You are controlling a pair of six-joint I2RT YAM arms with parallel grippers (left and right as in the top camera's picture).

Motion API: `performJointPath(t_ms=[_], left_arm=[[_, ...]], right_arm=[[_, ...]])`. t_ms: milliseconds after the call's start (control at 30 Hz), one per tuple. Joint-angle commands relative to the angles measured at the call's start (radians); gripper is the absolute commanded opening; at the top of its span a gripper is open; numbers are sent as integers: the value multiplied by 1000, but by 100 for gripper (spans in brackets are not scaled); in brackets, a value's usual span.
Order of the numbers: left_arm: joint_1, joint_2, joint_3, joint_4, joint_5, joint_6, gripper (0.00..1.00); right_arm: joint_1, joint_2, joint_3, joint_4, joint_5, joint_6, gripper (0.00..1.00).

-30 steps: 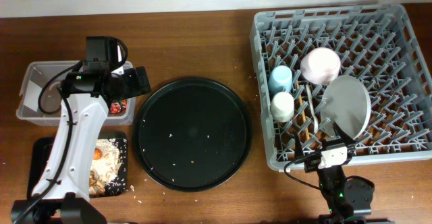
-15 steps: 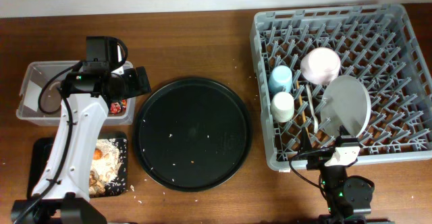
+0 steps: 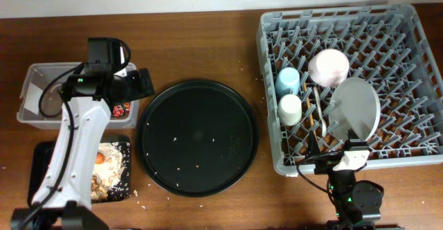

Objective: Sort waste into correct bins and load items into the dishwasher rack

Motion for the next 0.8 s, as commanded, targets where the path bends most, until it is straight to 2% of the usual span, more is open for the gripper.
performJointPath(t_ms=[0,200,400,500,600,767], left_arm=[[-4,-209,6,2,-11,-6,99],[-4,-689,5,-13,-41,-2,99],[-4,-993,-33,-138,-56,-2,99],[-4,-1143,-227,-140,-55,-2,99],[-4,-1276,-505,-73,-44,-3,99],[-4,-1476,-896,341,-24,-30,99]], right_arm=[[-6,-5,-5,-6,17,5,98],[-6,-5,-5,-6,17,5,99],[-6,-5,-5,-6,17,5,98],[-6,-5,-5,-6,17,5,98],[-6,-5,-5,-6,17,5,99],[-6,-5,-5,-5,17,4,99]])
